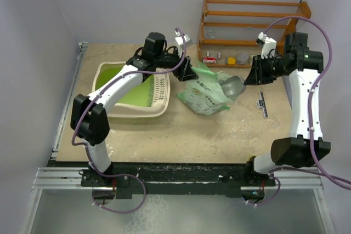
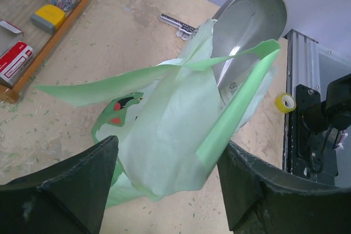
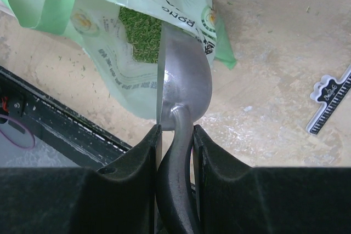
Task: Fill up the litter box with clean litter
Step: 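Scoop the cat litter from the cat litter bag.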
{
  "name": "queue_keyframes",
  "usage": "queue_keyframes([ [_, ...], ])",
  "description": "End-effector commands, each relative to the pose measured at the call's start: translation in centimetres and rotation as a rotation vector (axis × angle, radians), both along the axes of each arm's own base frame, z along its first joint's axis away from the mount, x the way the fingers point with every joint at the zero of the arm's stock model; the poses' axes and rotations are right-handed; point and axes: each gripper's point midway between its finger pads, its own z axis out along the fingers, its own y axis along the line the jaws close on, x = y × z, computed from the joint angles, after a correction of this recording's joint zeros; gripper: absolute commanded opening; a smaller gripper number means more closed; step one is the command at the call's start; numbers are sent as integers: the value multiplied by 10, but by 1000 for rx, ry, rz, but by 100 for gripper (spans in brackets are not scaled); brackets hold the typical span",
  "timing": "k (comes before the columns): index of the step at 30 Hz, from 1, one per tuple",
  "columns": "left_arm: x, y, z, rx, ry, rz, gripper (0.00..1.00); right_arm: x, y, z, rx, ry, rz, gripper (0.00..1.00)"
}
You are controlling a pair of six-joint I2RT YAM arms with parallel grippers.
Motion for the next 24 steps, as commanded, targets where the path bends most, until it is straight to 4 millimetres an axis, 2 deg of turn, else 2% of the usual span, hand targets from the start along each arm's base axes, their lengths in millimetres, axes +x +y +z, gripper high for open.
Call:
queue_keyframes([
  [1, 9, -12, 14, -60, -30, -22, 65, 14, 7, -2, -13, -31, 21, 0],
  [5, 6, -19, 8, -75, 9, -54, 47, 19, 16, -10, -14, -17, 34, 0],
  [10, 5, -23, 1, -71, 39, -55, 33, 26, 15, -22, -26, -2, 12, 0],
  [13, 6, -25, 4, -81, 44, -47, 21, 31, 12, -32, -55, 3, -9, 0],
  [15, 6, -27, 10, -96, 36, -40, 16, 33, 9, -37, -84, 3, -18, 0],
  [19, 0, -31, 29, -139, -4, -59, 14, 34, 14, -39, -96, 3, -10, 0],
  [24, -8, -34, 42, -177, -23, -84, 24, 35, 22, -46, -105, 14, 5, 0],
])
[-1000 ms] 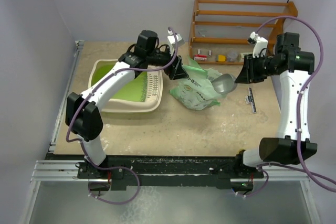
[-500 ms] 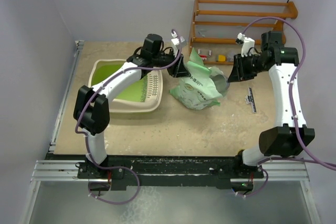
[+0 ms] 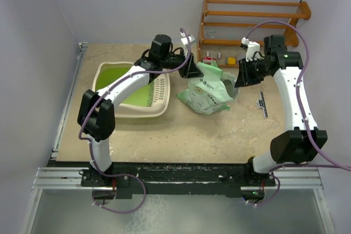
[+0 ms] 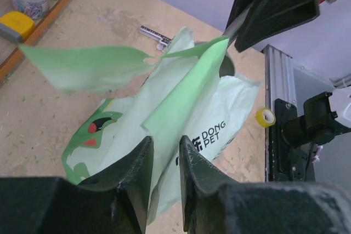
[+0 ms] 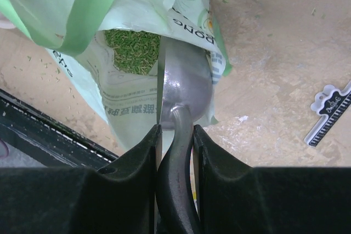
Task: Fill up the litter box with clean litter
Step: 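Scoop the cat litter from the cat litter bag.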
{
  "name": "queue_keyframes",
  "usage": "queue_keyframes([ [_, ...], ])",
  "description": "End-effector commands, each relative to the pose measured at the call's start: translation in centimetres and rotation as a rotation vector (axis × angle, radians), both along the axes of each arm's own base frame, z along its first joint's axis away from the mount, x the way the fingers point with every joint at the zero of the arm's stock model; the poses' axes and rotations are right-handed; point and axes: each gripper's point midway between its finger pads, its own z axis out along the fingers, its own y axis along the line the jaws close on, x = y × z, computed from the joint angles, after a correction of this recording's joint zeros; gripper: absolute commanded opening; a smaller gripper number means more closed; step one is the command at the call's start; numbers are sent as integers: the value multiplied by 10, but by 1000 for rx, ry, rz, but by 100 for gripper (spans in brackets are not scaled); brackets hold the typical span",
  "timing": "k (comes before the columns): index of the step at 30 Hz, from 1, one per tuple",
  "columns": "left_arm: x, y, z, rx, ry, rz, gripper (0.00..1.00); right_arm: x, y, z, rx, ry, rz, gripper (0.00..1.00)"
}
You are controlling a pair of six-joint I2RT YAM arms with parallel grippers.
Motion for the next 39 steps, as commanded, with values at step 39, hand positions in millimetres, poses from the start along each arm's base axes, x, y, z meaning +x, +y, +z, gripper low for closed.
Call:
queue_keyframes([
  [39, -11, -16, 20, -42, -33, -8, 3, 37, 11, -148, -80, 163, -54, 0],
])
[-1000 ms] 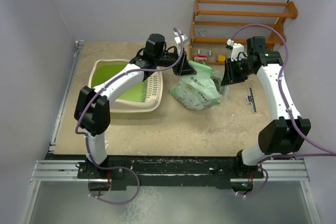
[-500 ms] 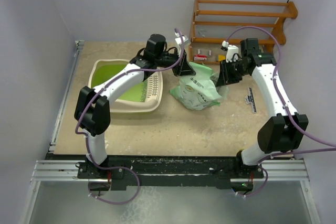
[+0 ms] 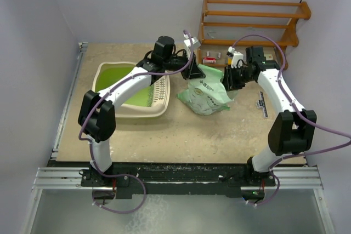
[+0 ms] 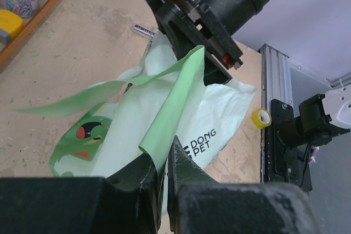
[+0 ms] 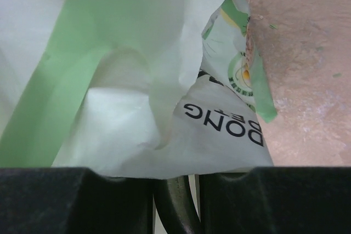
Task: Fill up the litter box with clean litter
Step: 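Scoop the cat litter from the cat litter bag.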
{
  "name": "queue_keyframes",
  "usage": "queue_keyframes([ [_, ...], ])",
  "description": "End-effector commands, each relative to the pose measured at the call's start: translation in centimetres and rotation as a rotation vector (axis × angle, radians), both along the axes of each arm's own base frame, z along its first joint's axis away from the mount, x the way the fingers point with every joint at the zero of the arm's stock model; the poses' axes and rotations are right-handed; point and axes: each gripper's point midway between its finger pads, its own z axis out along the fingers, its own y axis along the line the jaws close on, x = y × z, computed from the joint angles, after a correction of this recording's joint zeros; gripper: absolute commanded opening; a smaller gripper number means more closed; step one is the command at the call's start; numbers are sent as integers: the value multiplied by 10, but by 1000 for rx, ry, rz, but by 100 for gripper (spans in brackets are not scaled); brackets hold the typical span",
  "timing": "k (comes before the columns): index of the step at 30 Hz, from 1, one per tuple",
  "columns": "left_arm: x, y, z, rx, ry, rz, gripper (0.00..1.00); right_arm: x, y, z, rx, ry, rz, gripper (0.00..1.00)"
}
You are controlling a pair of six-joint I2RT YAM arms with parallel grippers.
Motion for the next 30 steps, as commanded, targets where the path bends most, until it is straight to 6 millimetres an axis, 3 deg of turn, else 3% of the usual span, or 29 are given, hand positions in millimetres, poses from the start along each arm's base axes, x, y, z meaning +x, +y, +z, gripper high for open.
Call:
queue_keyframes([
  [1, 1, -5, 17, -37, -37, 10, 3, 9, -32, -69, -197, 92, -38, 0],
  [18, 2, -12, -10, -5, 15, 40, 3, -5, 1, -119, -25, 230, 19, 0],
  [25, 4, -13, -19, 5, 30, 54, 3, -7, 14, -132, 57, 271, 35, 0],
  [30, 3, -15, -26, 12, 48, 55, 3, -14, 33, -125, 188, 289, 70, 0],
])
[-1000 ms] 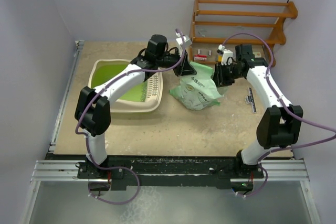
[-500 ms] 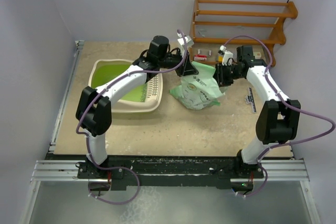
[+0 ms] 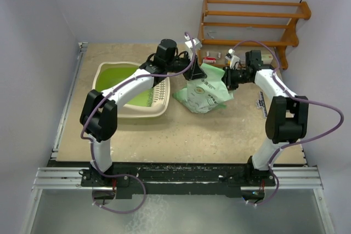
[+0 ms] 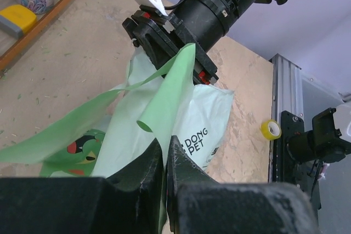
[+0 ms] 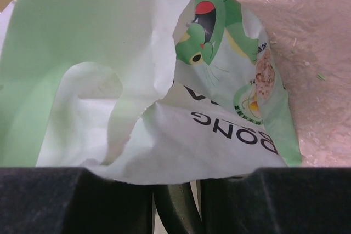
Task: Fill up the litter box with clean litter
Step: 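Scoop the cat litter from the cat litter bag.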
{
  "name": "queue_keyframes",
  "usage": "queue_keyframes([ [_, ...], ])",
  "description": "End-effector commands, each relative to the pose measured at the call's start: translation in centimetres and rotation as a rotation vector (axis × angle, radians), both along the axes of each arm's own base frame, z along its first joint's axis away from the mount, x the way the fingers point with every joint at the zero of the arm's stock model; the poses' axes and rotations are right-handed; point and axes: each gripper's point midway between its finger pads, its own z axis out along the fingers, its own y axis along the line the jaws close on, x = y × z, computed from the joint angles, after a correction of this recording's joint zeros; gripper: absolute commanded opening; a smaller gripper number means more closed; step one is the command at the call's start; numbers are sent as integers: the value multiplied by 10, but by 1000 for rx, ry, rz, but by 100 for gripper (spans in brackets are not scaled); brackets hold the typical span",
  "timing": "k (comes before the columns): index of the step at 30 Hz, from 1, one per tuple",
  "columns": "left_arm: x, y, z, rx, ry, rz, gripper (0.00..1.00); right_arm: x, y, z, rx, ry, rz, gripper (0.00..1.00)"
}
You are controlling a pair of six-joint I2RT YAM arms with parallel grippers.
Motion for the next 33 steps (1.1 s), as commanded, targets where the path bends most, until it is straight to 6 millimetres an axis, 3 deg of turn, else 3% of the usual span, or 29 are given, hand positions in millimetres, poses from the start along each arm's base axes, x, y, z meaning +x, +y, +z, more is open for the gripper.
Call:
queue_keyframes([
  [1, -5, -6, -15, 8, 38, -11, 3, -37, 6, -76, -73, 199, 45, 0],
  [8, -6, -11, -19, 3, 55, -17, 3, -40, 24, -50, 136, 213, 74, 0],
  [13, -6, -16, -17, -6, 56, -19, 3, -36, 19, -36, 270, 249, 50, 0],
  [17, -7, -17, -13, -12, 55, -21, 3, -35, 13, -11, 378, 248, 64, 0],
  [25, -4, -16, 7, -24, 17, -1, 3, -40, 7, 36, 466, 223, 115, 0],
  [33, 3, -5, 24, 18, -45, 67, 3, -35, -9, 69, 473, 166, 94, 0],
])
